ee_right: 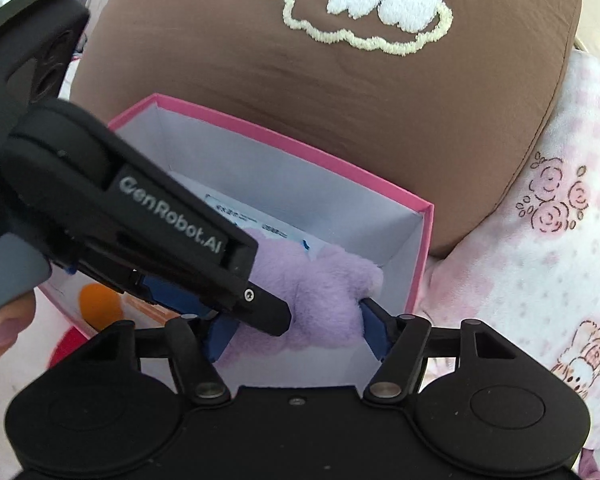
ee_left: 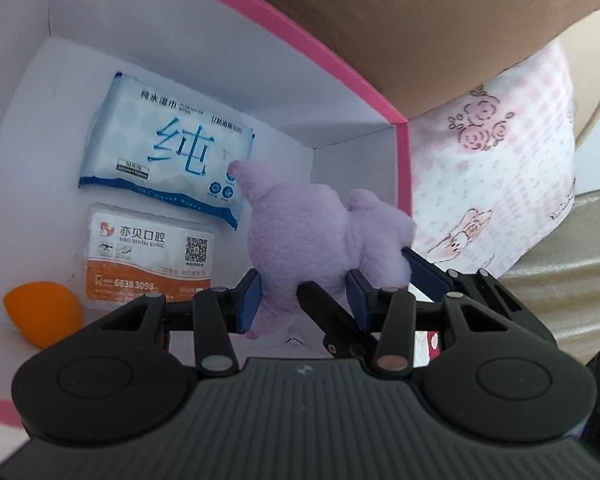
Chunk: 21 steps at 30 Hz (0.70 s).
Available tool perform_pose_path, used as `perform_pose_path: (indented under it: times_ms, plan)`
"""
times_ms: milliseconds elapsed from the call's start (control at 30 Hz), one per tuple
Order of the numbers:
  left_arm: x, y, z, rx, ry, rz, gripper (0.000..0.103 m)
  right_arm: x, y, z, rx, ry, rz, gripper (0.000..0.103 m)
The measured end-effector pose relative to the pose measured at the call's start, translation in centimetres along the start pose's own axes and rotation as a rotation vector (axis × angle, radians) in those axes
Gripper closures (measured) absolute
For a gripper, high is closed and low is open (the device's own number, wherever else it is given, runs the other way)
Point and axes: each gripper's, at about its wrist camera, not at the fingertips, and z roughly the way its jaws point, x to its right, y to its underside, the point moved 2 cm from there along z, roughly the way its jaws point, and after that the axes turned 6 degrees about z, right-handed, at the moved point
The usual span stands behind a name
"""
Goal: Organize objects
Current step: 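Lower the plush toy into the pink box and open the left gripper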
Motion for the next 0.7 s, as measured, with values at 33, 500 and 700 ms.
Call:
perform_pose_path:
  times_ms: [33,500,700]
  plan:
    - [-0.1,0.0,0.3,-0.005,-0.005,-0.003,0.06,0.1,0.1,0.3,-0.01,0.0,0.004,0.035]
    - [-0.4,-0.2,1.2,-0.058,-0.053,0.037,0.058,-0.9,1.0,1.2,-0.015,-0.005,-0.01,0.039]
    - [-0.6,-0.2,0.8,-0.047,-0.073,0.046,0.058,0.2,1.5,1.8,-0.03,-0.043,0.048,0.041]
